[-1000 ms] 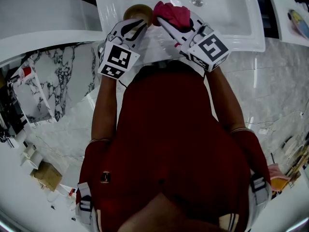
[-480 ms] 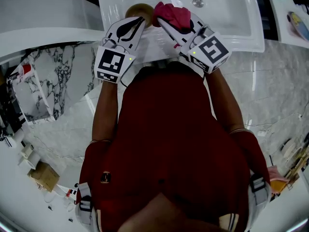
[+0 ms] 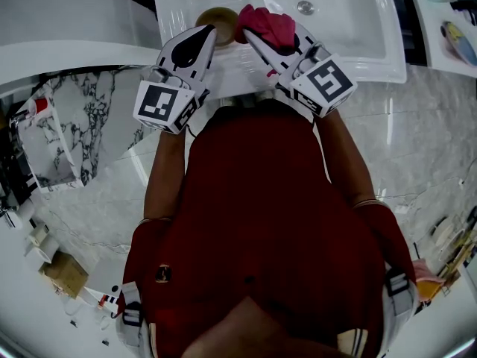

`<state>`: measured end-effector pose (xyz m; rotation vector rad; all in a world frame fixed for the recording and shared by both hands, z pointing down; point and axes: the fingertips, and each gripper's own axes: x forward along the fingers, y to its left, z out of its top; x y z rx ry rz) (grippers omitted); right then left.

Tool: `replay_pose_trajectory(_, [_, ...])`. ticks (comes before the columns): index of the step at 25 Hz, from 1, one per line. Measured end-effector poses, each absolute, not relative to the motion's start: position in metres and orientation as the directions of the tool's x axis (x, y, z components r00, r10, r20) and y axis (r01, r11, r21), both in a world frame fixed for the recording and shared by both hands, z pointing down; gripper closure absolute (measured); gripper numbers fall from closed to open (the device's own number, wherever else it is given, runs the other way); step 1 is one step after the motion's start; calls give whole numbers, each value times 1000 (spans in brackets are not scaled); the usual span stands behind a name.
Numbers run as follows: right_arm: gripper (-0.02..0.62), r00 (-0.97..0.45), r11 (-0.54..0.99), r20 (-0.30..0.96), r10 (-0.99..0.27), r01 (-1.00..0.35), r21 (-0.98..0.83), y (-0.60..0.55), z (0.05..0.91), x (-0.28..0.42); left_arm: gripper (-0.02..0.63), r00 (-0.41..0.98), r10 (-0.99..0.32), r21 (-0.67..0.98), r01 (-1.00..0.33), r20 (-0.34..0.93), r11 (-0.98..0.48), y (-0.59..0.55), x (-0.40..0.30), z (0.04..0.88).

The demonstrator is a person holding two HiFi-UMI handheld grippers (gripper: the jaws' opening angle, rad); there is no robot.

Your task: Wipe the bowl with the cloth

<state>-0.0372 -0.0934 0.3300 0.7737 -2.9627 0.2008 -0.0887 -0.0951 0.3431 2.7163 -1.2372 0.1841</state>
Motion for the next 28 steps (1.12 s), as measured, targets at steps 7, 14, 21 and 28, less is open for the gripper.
replay_pose_trajectory(7, [566,-869,865,98,-485,-493,-92,-88,325,-40,600,632,-770,162,-771,82,-616,-94,-98,331])
replay_pose_trajectory(14, [566,-869,866,91,-486,-493,-83,-88,322,-42,600,624,-780,172,-775,57,-608,-94,-100,328])
replay_pose_trajectory(21, [566,-867,865,87,-491,-497,-73,-90,320,-40,600,616,-787,167,-780,41,-602,-94,-102,324])
replay_pose_trajectory(28, [566,-864,860,84,-497,-503,-79,-92,321,-37,600,617,-786,167,-780,37,-603,-95,-101,323])
